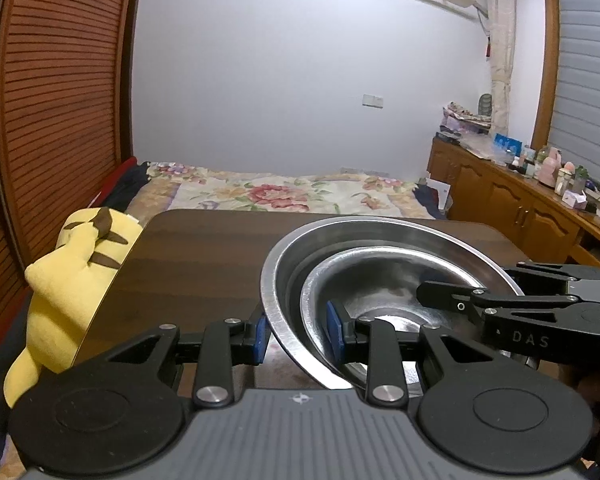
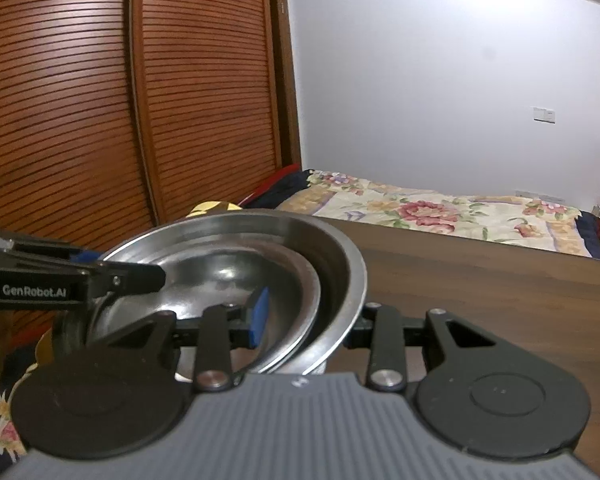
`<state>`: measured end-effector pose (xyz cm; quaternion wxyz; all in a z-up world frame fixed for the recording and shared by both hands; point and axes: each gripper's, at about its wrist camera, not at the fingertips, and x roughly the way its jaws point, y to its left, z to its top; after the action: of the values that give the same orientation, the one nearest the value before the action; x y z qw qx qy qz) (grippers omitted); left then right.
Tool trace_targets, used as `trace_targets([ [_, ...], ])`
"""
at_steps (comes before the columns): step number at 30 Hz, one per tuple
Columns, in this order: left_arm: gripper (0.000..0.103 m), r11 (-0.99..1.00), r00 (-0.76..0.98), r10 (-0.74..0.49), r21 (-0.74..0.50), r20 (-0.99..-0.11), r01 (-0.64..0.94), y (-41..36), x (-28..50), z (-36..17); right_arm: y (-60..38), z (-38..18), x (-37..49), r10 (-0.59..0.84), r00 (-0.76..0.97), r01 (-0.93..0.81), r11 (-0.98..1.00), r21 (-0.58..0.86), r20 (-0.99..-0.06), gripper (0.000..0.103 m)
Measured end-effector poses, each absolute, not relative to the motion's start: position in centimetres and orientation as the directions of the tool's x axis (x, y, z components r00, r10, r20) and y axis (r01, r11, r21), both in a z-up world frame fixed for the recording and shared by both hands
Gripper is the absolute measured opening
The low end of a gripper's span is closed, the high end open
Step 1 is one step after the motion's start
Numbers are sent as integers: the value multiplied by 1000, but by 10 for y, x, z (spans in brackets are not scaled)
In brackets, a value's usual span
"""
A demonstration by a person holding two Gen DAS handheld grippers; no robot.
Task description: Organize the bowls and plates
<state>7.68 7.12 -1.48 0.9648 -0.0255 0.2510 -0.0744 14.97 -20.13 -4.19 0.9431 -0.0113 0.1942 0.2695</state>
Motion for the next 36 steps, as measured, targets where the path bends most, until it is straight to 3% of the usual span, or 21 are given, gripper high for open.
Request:
trace_targets([
  [26, 31, 991, 827, -131, -80, -547, 105, 80, 84, -45, -181, -63, 152, 501, 748, -529, 846, 67, -435, 37],
  [36, 31, 993, 837, -116, -49, -535, 106, 75, 83, -46, -182, -68, 154, 506, 743, -531, 844, 74, -439, 37],
])
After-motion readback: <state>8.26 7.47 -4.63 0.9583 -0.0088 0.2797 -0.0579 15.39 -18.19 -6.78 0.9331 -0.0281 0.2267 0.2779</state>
